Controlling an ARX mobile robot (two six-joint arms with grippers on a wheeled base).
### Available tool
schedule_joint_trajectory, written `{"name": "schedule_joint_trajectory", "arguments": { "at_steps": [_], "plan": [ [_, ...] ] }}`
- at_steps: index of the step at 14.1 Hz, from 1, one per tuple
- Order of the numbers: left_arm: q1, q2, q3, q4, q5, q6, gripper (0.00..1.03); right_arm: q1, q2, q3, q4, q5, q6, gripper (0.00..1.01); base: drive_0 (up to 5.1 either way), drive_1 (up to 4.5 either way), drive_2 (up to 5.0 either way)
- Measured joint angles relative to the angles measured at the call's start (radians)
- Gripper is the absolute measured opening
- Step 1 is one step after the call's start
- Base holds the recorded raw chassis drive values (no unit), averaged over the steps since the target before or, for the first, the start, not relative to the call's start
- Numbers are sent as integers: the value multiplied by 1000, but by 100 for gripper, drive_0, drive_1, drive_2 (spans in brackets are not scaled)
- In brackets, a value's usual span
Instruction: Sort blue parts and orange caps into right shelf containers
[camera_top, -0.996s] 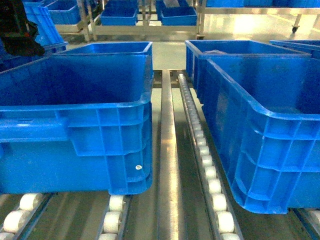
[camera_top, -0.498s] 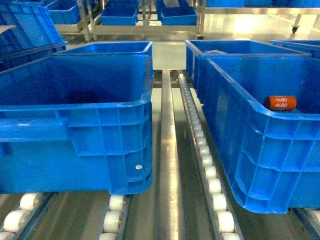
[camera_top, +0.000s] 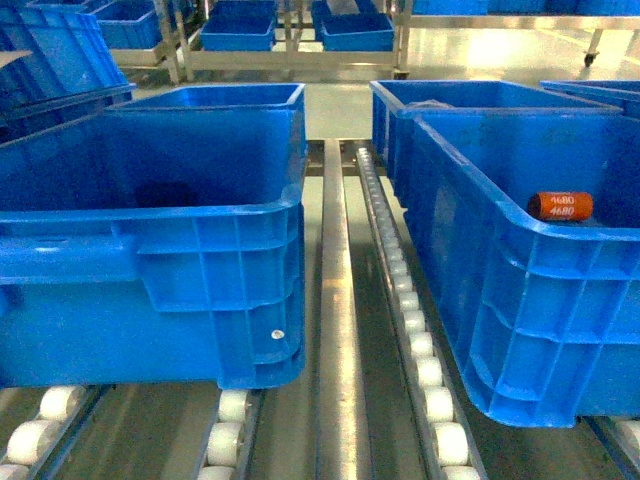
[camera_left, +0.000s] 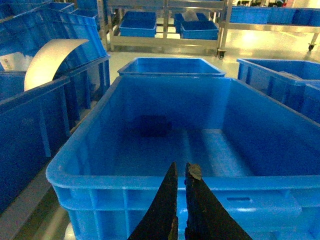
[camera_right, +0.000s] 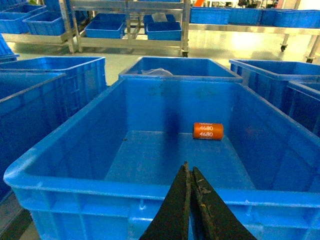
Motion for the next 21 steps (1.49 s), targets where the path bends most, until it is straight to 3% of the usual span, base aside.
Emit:
{"name": "schedule_joint_trajectory", "arguments": {
  "at_steps": [3, 15, 21],
  "plan": [
    [0, -62, -76, 18, 0, 0, 2, 0, -69, -67, 15, 0, 0, 2, 0, 0, 0],
    [0, -686, -139, -520, 0, 0, 2, 0, -659, -119, -513, 0, 0, 2, 0, 0, 0],
    [0, -840, -139, -673, 0, 0, 2, 0, -802, -119, -655, 0, 0, 2, 0, 0, 0]
  ]
}}
